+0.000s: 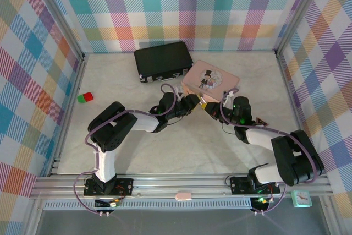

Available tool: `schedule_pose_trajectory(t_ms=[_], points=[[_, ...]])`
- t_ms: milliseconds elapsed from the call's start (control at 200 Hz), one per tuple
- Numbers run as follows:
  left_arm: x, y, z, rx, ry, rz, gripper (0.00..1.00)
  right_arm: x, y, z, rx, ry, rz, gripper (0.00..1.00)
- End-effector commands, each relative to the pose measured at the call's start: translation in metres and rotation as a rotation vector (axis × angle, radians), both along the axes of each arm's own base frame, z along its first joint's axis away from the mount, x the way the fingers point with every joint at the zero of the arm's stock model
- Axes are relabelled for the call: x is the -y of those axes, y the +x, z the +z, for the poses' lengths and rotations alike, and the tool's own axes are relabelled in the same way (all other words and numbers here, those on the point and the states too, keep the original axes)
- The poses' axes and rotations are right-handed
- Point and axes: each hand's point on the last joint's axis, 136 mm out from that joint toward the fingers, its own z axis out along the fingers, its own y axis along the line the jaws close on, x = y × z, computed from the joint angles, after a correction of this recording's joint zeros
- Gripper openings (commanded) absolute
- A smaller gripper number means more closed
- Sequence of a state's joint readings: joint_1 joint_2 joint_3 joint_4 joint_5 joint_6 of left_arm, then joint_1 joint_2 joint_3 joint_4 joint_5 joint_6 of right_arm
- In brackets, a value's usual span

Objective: Unlock the padlock with the key

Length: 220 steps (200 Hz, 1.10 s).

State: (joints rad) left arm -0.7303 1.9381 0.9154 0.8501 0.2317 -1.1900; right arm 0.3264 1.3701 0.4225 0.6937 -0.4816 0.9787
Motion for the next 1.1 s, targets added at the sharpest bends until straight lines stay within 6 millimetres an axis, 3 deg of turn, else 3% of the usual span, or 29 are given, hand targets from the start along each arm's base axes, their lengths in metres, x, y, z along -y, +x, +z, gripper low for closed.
schedule_pose_trajectory(t_ms=[0,280,420,610,740,800,935,1095], points=[[-0.010,0.003,-0.001,0.011,0.092,0.029,0.42,0.000,0.001,0.023,0.090,0.017,0.012,0.00],[0.006,-0.001,0.017,0.019,-0.016,-0.004,0.43,-0.004,0.006,0.017,0.074,0.049,0.013,0.00],[0.012,-0.004,0.026,0.018,-0.060,-0.015,0.37,-0.005,0.010,0.014,0.069,0.071,0.007,0.00],[0.017,-0.007,0.033,0.019,-0.085,-0.026,0.22,-0.006,0.015,0.013,0.068,0.090,-0.005,0.00],[0.019,-0.007,0.037,0.023,-0.093,-0.031,0.00,-0.007,0.016,0.012,0.060,0.100,-0.001,0.00],[0.019,-0.007,0.037,0.030,-0.090,-0.036,0.00,-0.008,0.015,0.014,0.064,0.103,0.009,0.00],[0.014,-0.005,0.041,0.070,-0.091,-0.061,0.00,0.006,0.015,0.021,0.076,0.099,-0.008,0.28],[0.010,-0.004,0.050,0.138,-0.100,-0.120,0.00,0.015,0.009,0.036,0.113,0.085,0.047,0.30]])
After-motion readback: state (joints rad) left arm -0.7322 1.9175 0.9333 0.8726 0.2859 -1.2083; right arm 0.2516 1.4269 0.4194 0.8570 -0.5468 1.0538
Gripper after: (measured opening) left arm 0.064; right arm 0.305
